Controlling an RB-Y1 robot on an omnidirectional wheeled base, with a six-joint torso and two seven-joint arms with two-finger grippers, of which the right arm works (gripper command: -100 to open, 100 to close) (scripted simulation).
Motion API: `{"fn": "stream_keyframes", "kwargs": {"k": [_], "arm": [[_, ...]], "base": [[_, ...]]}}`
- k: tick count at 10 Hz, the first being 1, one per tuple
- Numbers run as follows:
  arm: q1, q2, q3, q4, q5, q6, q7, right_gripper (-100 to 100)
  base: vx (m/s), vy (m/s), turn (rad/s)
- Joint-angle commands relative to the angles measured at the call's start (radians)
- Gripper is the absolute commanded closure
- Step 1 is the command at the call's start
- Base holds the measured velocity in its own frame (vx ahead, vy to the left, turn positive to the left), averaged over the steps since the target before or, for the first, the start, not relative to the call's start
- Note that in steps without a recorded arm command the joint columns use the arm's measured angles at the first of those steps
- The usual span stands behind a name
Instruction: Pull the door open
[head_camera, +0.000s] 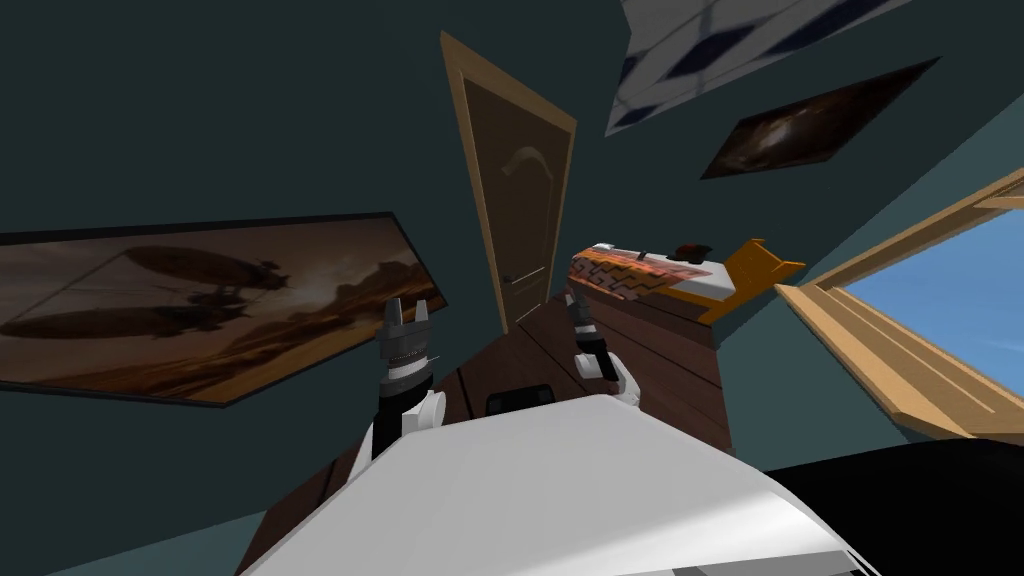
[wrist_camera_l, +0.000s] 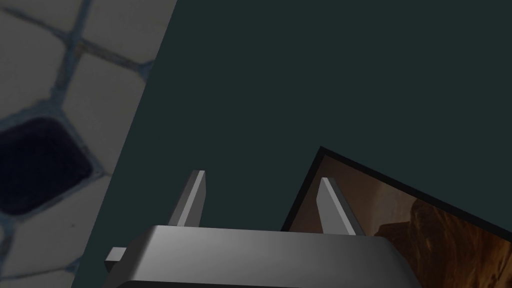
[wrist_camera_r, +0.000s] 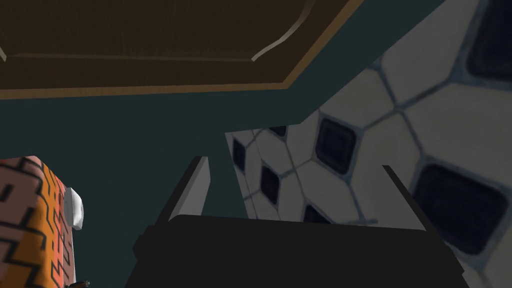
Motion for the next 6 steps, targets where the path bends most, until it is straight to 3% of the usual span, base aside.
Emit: {"fn": "stream_keyframes", "kwargs": {"k": [1,3,5,6], "arm": [[-0.011,-0.006,-0.005,0.034,-0.004,-0.003,-0.003,-100],[-0.028,-0.01,-0.008,0.07,-0.007,-0.006,-0.003,-100],[-0.062,-0.02,-0.014,0.131,-0.015,-0.013,-0.004,-100],[-0.062,-0.02,-0.014,0.145,-0.015,-0.013,-0.004,-100]], "base": [[0.053,-0.05,0.074],[0.029,-0.031,0.093],[0.044,-0.037,0.177],[0.046,-0.048,0.074]]}}
